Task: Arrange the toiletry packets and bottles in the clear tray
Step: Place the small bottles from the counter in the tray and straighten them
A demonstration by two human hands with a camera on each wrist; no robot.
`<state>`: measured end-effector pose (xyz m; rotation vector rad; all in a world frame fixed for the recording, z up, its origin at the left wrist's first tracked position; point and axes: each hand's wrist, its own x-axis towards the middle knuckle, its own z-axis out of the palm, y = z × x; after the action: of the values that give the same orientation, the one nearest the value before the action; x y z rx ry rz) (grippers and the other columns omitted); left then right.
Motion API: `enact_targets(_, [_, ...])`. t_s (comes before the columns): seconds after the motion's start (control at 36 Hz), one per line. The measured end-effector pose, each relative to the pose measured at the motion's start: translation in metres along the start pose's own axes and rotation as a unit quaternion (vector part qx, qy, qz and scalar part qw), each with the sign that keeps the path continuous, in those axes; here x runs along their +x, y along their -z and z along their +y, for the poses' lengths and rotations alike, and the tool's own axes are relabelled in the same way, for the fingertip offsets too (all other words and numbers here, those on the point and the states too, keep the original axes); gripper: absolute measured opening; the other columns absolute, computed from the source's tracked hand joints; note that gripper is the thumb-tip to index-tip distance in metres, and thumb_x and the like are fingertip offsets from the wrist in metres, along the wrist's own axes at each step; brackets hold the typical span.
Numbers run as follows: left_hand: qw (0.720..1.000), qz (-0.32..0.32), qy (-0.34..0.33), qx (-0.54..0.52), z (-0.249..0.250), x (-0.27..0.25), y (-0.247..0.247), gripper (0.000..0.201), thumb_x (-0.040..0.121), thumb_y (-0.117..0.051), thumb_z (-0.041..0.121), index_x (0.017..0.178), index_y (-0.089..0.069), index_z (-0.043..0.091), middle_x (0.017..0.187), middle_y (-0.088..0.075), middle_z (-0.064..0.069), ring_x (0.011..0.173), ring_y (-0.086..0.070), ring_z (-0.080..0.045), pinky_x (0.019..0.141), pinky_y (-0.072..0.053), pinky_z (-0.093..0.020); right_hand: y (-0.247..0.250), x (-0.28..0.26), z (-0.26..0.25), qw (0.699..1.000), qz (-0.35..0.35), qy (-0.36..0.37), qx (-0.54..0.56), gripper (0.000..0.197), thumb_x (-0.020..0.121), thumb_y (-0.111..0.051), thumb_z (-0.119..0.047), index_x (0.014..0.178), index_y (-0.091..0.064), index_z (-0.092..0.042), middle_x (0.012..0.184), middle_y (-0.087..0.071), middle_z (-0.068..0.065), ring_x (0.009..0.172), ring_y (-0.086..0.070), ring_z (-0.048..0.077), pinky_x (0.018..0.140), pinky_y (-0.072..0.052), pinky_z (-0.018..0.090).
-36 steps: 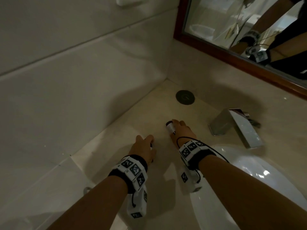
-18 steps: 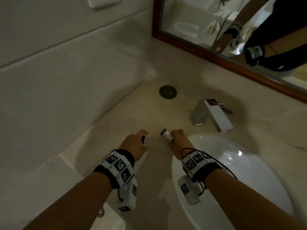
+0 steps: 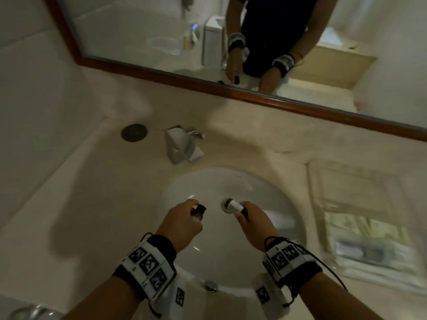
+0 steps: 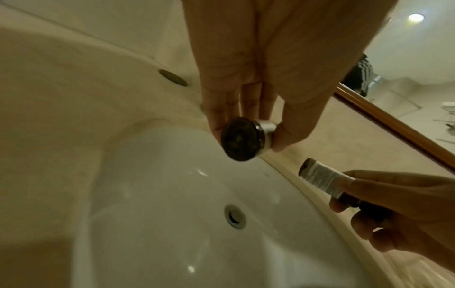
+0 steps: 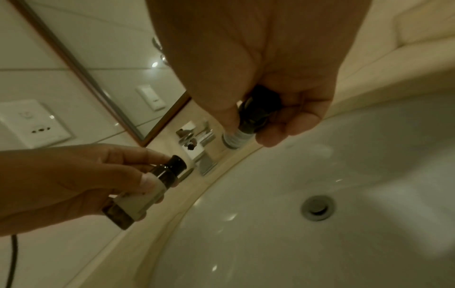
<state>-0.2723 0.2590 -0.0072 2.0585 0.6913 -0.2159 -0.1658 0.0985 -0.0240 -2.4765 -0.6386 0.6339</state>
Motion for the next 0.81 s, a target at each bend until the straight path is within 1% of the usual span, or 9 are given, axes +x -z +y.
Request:
enact_targets(0.14, [0.999, -0.019, -0.041, 0.008, 0.049, 0.003, -0.054, 0.038, 0.086, -0.053, 0.009, 0.124, -0.053, 0.013, 0.116, -0.061, -0.01, 0.086, -0.06, -0.029, 0.073, -0.053, -0.037, 0.036, -0.023, 0.07, 0.998, 0.041, -0.041, -0.018, 0.024, 0.097, -0.041, -0.034, 0.11, -0.054, -0.02, 0.092, -0.051, -0.005, 0.078, -0.049, 0.014, 0.066, -0.035, 0.024])
enact_targets(0.22, [0.997, -0.028, -0.071, 0.021, 0.077, 0.004, -0.086, 0.04, 0.087, -0.051, 0.008, 0.127, -0.051, 0.013, 0.123, -0.059, -0.01, 0.096, -0.059, -0.024, 0.08, -0.051, -0.033, 0.06, -0.042, 0.105, 0.996, 0.067, -0.05, 0.022, 0.02, 0.096, -0.042, -0.033, 0.106, -0.055, -0.021, 0.092, -0.053, -0.006, 0.079, -0.052, 0.013, 0.062, -0.036, 0.019])
enact_targets(0.28, [0.995, -0.043, -0.088, 0.034, 0.096, 0.004, -0.107, 0.041, 0.088, -0.052, 0.008, 0.129, -0.05, 0.011, 0.122, -0.058, -0.011, 0.098, -0.06, -0.027, 0.082, -0.051, -0.035, 0.076, -0.055, 0.129, 0.994, 0.078, -0.064, 0.038, 0.02, 0.096, -0.042, -0.032, 0.107, -0.055, -0.021, 0.095, -0.054, -0.007, 0.085, -0.054, 0.013, 0.065, -0.038, 0.019])
enact_targets(0.33, [0.991, -0.059, -0.107, 0.047, 0.114, 0.004, -0.128, 0.04, 0.089, -0.052, 0.009, 0.128, -0.05, 0.011, 0.116, -0.06, -0.012, 0.087, -0.059, -0.026, 0.074, -0.049, -0.036, 0.09, -0.067, 0.152, 0.993, 0.087, -0.081, 0.03, 0.019, 0.096, -0.044, -0.025, 0.11, -0.054, -0.019, 0.103, -0.055, -0.002, 0.093, -0.055, 0.018, 0.074, -0.039, 0.024])
enact_targets(0.39, [0.988, -0.066, -0.125, 0.054, 0.131, 0.005, -0.149, 0.038, 0.089, -0.052, 0.009, 0.127, -0.052, 0.012, 0.113, -0.062, -0.011, 0.078, -0.054, -0.022, 0.067, -0.046, -0.03, 0.104, -0.078, 0.173, 0.991, 0.1, -0.089, 0.021, 0.021, 0.094, -0.046, -0.019, 0.113, -0.055, -0.017, 0.107, -0.054, 0.001, 0.097, -0.054, 0.02, 0.079, -0.037, 0.024])
enact_targets(0.5, [0.984, -0.077, -0.15, 0.058, 0.161, 0.009, -0.188, 0.037, 0.085, -0.056, 0.01, 0.122, -0.056, 0.015, 0.114, -0.063, -0.008, 0.093, -0.059, -0.021, 0.075, -0.046, -0.025, 0.13, -0.099, 0.208, 0.987, 0.129, -0.095, 0.028, 0.02, 0.094, -0.048, -0.014, 0.112, -0.056, -0.015, 0.1, -0.049, -0.004, 0.092, -0.05, 0.016, 0.079, -0.036, 0.023])
enact_targets(0.64, [0.977, -0.097, -0.181, 0.064, 0.19, 0.012, -0.232, 0.037, 0.081, -0.058, 0.007, 0.117, -0.059, 0.014, 0.109, -0.065, -0.009, 0.095, -0.06, -0.02, 0.08, -0.048, -0.026, 0.148, -0.116, 0.255, 0.982, 0.15, -0.113, 0.022, 0.025, 0.092, -0.05, -0.011, 0.115, -0.054, -0.018, 0.106, -0.052, 0.001, 0.098, -0.051, 0.02, 0.085, -0.04, 0.027])
enact_targets(0.72, [0.973, -0.11, -0.19, 0.073, 0.199, 0.013, -0.255, 0.035, 0.08, -0.058, 0.006, 0.113, -0.061, 0.016, 0.105, -0.067, -0.007, 0.092, -0.061, -0.018, 0.077, -0.048, -0.022, 0.153, -0.122, 0.281, 0.98, 0.161, -0.114, 0.001, 0.03, 0.088, -0.054, -0.011, 0.117, -0.054, -0.02, 0.109, -0.054, 0.002, 0.1, -0.053, 0.022, 0.089, -0.046, 0.035])
enact_targets(0.81, [0.97, -0.128, -0.187, 0.082, 0.204, 0.013, -0.273, 0.035, 0.079, -0.061, 0.006, 0.113, -0.061, 0.017, 0.107, -0.067, -0.008, 0.096, -0.063, -0.02, 0.087, -0.054, -0.031, 0.157, -0.128, 0.3, 0.98, 0.161, -0.116, -0.01, 0.032, 0.087, -0.056, -0.011, 0.118, -0.054, -0.019, 0.11, -0.054, 0.003, 0.1, -0.053, 0.022, 0.091, -0.046, 0.039])
